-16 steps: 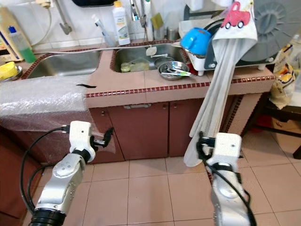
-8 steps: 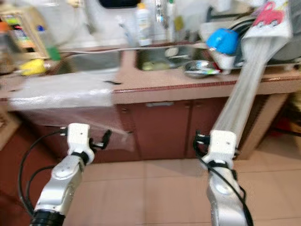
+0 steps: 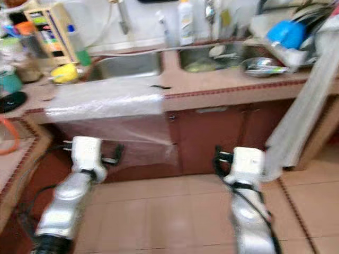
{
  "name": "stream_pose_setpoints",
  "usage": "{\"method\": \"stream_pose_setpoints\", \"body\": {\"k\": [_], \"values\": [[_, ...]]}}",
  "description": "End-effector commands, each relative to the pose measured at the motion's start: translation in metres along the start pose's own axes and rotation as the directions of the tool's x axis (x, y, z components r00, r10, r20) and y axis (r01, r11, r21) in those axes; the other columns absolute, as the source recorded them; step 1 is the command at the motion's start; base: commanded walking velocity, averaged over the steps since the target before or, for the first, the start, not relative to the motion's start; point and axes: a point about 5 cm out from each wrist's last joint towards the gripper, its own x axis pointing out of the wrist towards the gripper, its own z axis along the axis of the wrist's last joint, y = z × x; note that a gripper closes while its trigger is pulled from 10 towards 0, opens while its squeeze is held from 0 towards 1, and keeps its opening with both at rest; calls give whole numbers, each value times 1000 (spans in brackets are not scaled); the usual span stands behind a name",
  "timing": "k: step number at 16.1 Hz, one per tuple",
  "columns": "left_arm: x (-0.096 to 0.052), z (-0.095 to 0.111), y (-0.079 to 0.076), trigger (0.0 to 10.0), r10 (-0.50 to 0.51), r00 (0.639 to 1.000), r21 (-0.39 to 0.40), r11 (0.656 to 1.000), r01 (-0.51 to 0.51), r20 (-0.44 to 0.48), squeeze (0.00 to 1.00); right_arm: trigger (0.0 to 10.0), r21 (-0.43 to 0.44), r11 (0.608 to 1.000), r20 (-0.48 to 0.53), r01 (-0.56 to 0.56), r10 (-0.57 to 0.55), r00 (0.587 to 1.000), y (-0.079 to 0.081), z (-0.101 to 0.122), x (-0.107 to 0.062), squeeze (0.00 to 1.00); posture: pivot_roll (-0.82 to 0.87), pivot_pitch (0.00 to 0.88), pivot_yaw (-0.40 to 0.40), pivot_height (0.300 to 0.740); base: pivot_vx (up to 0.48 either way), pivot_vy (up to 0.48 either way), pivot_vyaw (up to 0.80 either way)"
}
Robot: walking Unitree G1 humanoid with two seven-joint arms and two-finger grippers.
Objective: Kitchen organization
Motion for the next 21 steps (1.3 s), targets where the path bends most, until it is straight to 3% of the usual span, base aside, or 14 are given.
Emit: {"method": "stream_pose_setpoints", "body": {"k": [1,5,8,12,15,21], "values": [[-1,3,13,10000,44,999,14,999,-44,2,0,10000,15,1000,20,-20,20,1000,7,5,1,0,2,0,109,740,0,469,0],[-3,1,13,10000,52,999,13,999,-52,1,0,10000,11,999,20,-30,30,999,8,4,0,0,4,0,100,740,0,202,0],[-4,9,13,10000,64,996,63,996,-68,64,0,10000,9,999,23,-39,39,999,8,5,1,0,3,0,89,740,0,0,0],[-5,17,12,10000,49,993,-69,997,-41,109,0,10000,8,998,43,-61,61,997,7,9,0,0,-6,0,81,740,0,0,0],[-6,22,11,10000,28,989,-90,996,-15,142,0,10000,-23,993,141,-116,118,983,11,27,-2,0,-12,0,76,740,0,0,0],[-9,18,5,10000,-15,990,-126,991,33,140,0,10000,-43,989,153,-140,145,978,17,30,-5,0,-13,0,77,740,161,0,0]]}}
